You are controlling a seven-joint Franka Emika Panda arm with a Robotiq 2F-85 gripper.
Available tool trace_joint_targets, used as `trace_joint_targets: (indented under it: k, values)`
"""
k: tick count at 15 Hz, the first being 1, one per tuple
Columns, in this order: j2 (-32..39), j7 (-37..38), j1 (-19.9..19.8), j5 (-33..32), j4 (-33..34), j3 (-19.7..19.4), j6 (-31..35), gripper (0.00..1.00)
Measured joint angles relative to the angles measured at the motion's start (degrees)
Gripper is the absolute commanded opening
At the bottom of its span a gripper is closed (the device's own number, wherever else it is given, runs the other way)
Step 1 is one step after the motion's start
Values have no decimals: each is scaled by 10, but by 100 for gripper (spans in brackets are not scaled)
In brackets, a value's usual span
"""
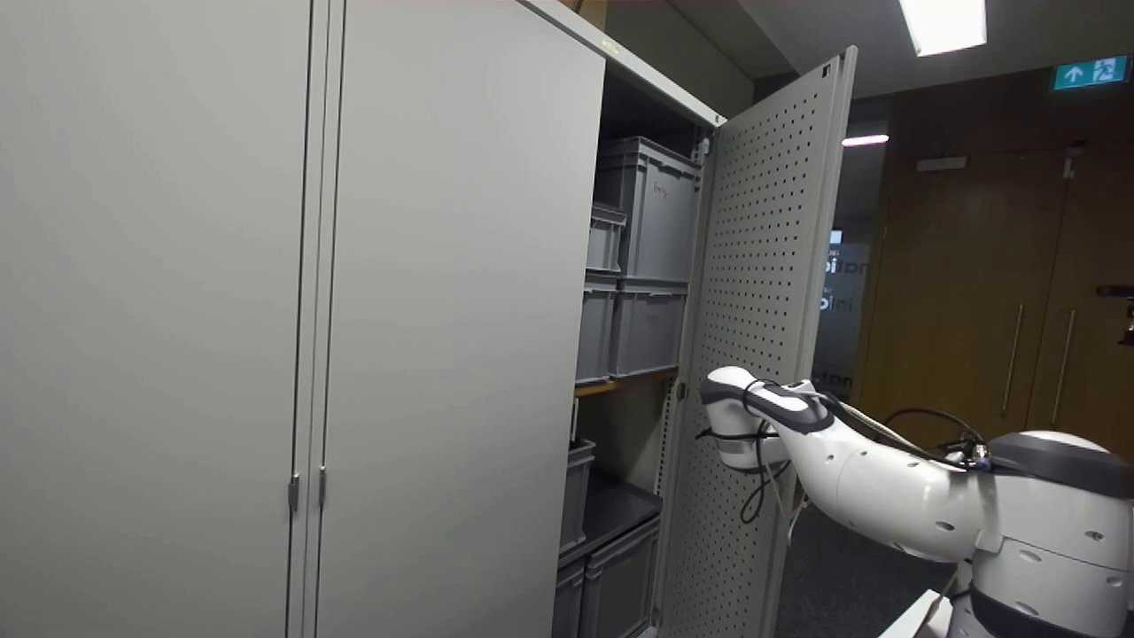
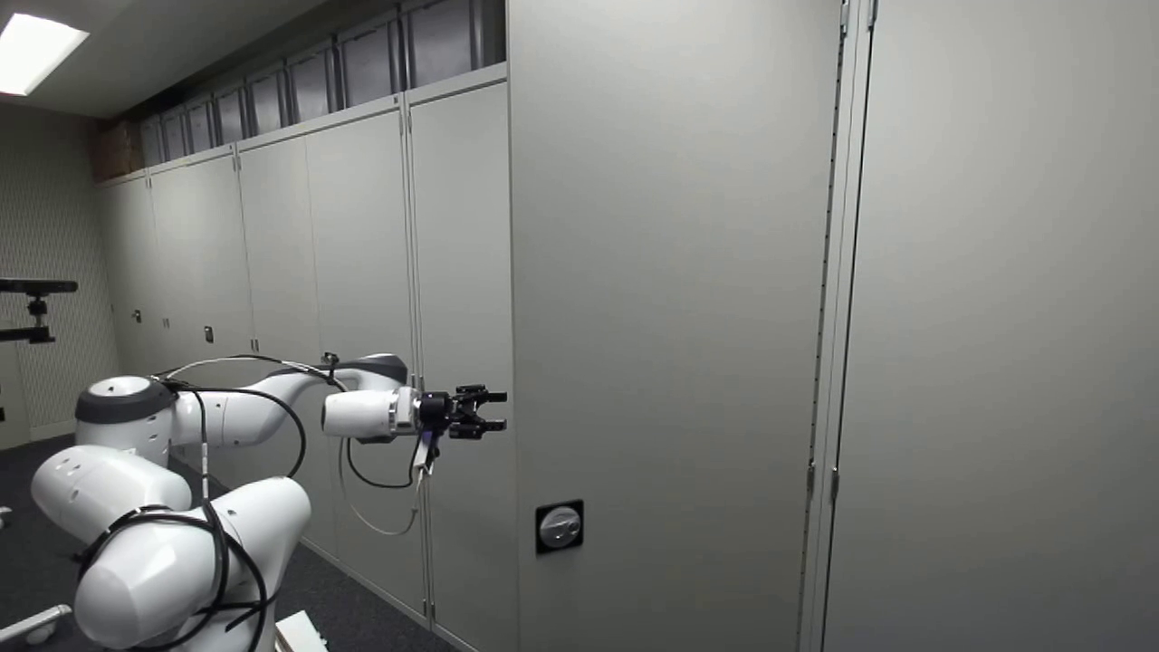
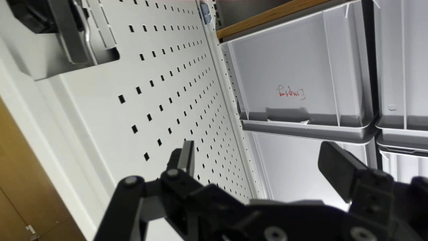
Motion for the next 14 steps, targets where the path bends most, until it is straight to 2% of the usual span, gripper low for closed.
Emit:
trace_joint_targets:
  k: [6, 14]
  values:
    - [-43, 2, -34, 0, 72, -26, 0, 100]
    - [-117, 48, -35, 0, 157, -37, 0, 100]
